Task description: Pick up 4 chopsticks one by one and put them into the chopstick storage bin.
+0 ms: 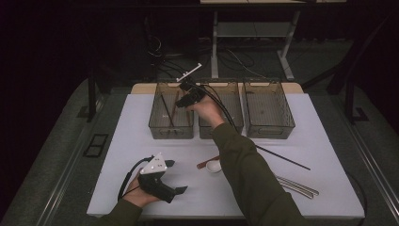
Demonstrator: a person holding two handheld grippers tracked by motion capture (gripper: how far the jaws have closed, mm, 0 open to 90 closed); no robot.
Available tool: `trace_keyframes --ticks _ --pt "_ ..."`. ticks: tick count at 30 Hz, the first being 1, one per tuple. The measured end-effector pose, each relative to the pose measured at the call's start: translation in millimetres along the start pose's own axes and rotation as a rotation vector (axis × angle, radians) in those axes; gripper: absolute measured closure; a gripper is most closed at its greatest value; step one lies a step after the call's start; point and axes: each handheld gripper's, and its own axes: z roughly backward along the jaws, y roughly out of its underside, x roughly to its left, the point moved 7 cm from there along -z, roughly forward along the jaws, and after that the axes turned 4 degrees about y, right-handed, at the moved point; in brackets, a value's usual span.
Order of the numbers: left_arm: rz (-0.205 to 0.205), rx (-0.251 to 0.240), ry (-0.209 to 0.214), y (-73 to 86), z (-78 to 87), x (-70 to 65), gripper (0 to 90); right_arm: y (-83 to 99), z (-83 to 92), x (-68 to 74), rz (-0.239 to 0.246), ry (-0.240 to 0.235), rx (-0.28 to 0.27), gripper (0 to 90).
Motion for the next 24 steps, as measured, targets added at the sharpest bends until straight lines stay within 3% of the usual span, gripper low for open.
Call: trace_keyframes --ticks 5,11,24 --pt "0.007 0.0 0.001 0.5 0.8 -0.2 0.0 4.3 9.1 0.4 -0.002 -0.029 -0.023 50.7" --pt "0.004 0.005 0.005 1.2 0.9 0.3 0.0 13.6 22.9 0.2 0.029 -0.057 -0.05 44.5" --pt "0.008 0.009 0.003 1.6 0.4 0.9 0.0 37.8 63.5 -11.2 0.082 -0.077 -0.108 30.9"
